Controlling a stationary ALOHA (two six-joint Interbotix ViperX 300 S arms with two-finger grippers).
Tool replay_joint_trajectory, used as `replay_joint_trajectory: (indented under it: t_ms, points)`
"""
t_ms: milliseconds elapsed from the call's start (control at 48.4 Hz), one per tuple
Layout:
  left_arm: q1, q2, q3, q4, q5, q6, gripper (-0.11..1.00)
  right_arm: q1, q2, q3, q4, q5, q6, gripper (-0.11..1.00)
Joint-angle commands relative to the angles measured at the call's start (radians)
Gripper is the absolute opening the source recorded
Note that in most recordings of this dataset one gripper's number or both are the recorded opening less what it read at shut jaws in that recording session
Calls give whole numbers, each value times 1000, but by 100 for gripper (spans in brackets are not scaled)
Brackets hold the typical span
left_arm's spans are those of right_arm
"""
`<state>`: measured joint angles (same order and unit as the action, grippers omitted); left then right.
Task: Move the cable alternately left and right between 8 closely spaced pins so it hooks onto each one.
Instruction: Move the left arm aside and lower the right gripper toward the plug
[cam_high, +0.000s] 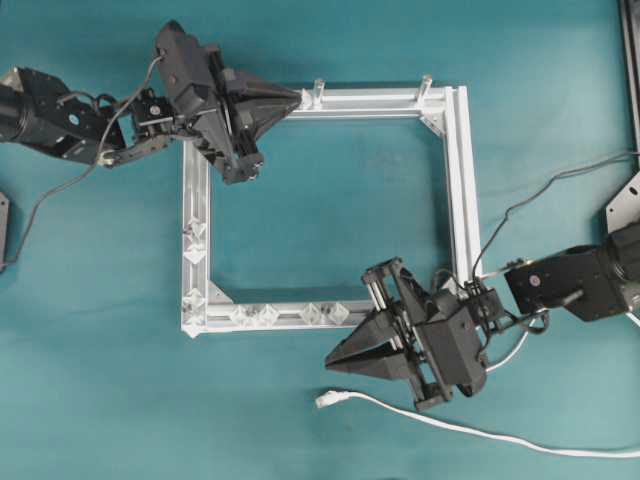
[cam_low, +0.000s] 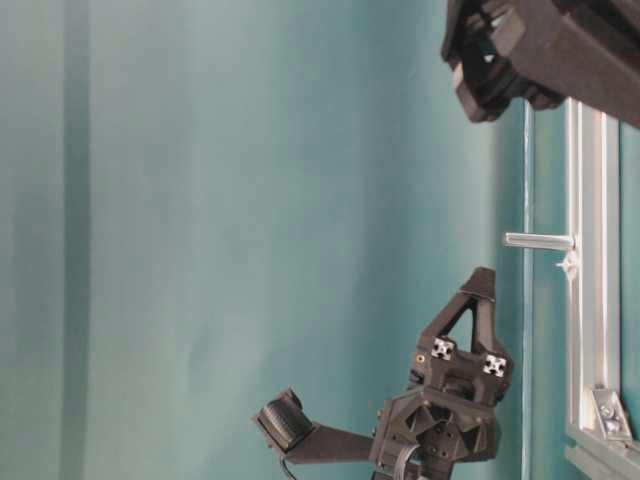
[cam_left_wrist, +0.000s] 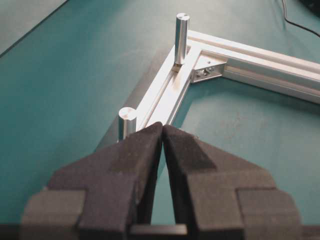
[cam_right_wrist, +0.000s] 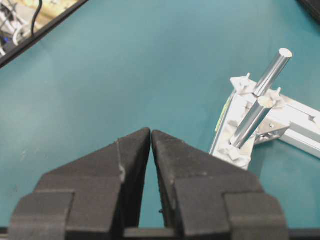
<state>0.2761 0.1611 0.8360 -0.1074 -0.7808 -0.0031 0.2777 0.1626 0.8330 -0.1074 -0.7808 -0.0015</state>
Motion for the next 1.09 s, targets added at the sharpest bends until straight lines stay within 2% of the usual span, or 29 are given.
replay_joint_trajectory:
  t_ms: [0, 41, 103, 145, 269, 434, 785, 888, 950, 1074]
  points:
    - [-15, -75, -21, 28, 71, -3, 15, 9, -14, -12, -5, -2, 11, 19]
    - [-15, -98, -21, 32, 123, -2, 12, 12, -18, -14, -5, 15, 14, 17]
    - [-17, -138, -21, 32, 210, 3, 1, 14, -29, -25, -5, 57, 21, 5]
    - [-17, -167, -21, 32, 267, 6, 0, 17, -41, -31, -5, 87, 25, 0]
    - [-21, -253, -12, 35, 374, 8, 0, 21, -84, -55, -5, 186, 26, 0]
    - [-40, -371, 26, 37, 396, 6, 0, 38, -115, -104, -5, 318, 26, 0]
    - [-72, -586, 166, 37, 548, -8, 0, 112, -87, -324, -5, 828, 31, 0]
    - [-94, -652, 210, 37, 574, -9, 1, 114, -58, -373, 3, 931, 67, 0]
    - [-100, -686, 238, 37, 584, -9, 9, 114, -44, -394, 3, 974, 115, 0]
    - [-107, -756, 290, 37, 600, -9, 44, 114, -15, -439, 3, 1022, 245, 0]
